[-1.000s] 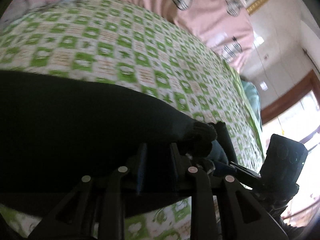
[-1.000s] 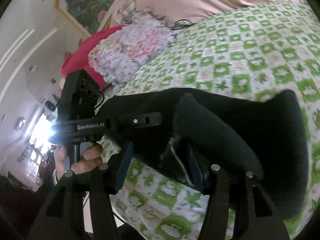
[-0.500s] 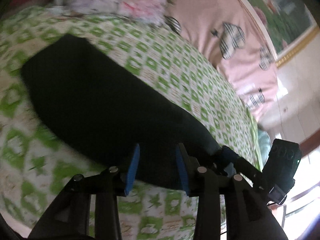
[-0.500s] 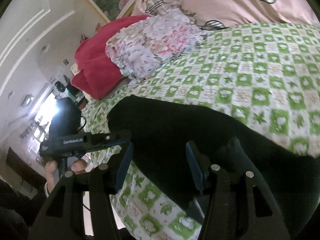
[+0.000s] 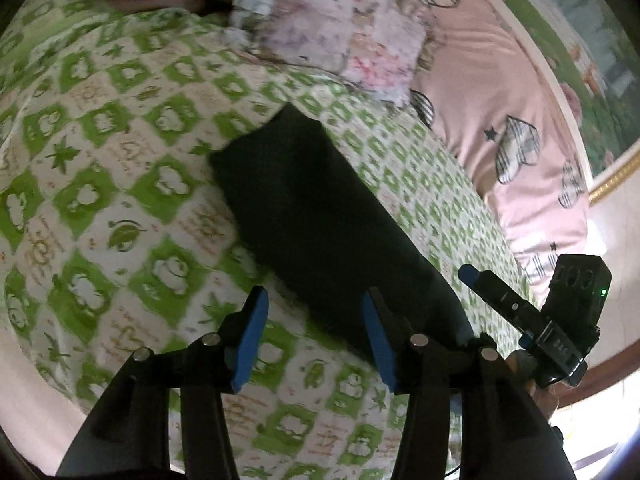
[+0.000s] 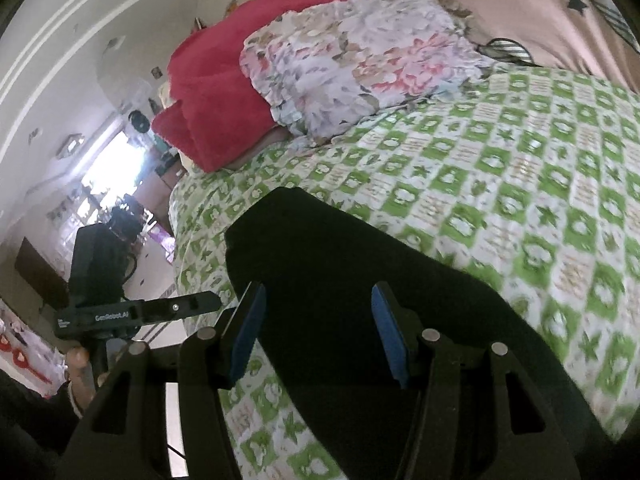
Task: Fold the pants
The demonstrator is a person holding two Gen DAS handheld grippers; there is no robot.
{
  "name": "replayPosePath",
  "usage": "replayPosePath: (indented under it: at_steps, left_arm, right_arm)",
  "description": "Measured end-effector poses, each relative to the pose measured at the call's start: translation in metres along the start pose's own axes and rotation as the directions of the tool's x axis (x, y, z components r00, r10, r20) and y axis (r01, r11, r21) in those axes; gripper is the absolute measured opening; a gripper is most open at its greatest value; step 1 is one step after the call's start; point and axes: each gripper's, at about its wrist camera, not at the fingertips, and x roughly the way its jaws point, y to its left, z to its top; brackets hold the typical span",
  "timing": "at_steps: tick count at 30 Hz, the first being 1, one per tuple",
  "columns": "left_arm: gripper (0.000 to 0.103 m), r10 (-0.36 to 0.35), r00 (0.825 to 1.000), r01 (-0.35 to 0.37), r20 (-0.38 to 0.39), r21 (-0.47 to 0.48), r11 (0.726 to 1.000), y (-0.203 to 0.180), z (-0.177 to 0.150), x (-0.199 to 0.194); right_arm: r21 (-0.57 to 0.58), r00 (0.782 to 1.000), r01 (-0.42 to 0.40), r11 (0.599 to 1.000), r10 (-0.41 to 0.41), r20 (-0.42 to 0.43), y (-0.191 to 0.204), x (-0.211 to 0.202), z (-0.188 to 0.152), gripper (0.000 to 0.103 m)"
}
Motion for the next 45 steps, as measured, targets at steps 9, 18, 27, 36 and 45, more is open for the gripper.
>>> replayPosePath:
  at_steps: [9, 18, 27, 36, 45]
  left_arm:
    - [0.059, 0.050, 0.998, -0.048, 0.027, -0.074, 0.996, 0.019, 0.017, 0.009]
    - [0.061, 0.049, 0.999, -0.049, -0.003, -0.147, 0.988, 0.035, 0.027, 0.032]
    - [0.063, 0.054, 0.999, -0.054, -0.001, -0.150, 0.987, 0.037, 0.036, 0.047]
    - [0.037, 0.085, 0.995, -0.080, 0.049, -0.103, 0.991, 0.035, 0.050, 0.064]
    - [0.012, 0.049, 0.997, -0.048, 0.065, -0.016, 0.999, 0.017, 0.051, 0.060]
  right_arm:
    - [-0.061, 0.997, 0.000, 0.998, -0.004, -0.073, -0.002, 0.045, 0.036, 0.063]
    - [-0.169, 0.977, -0.041, 0.985, 0.004, -0.215, 0.003, 0.117, 0.072, 0.063]
    - [-0.120, 0.912, -0.149, 0.981, 0.090, -0.401, -0.008, 0.187, 0.083, 0.050]
    - [-0.066, 0.913, -0.155, 0.986, 0.118, -0.392, -0.018, 0.182, 0.086, 0.021]
    - [-0.044, 0.931, -0.165, 0.985, 0.141, -0.337, -0.017, 0.160, 0.093, 0.020]
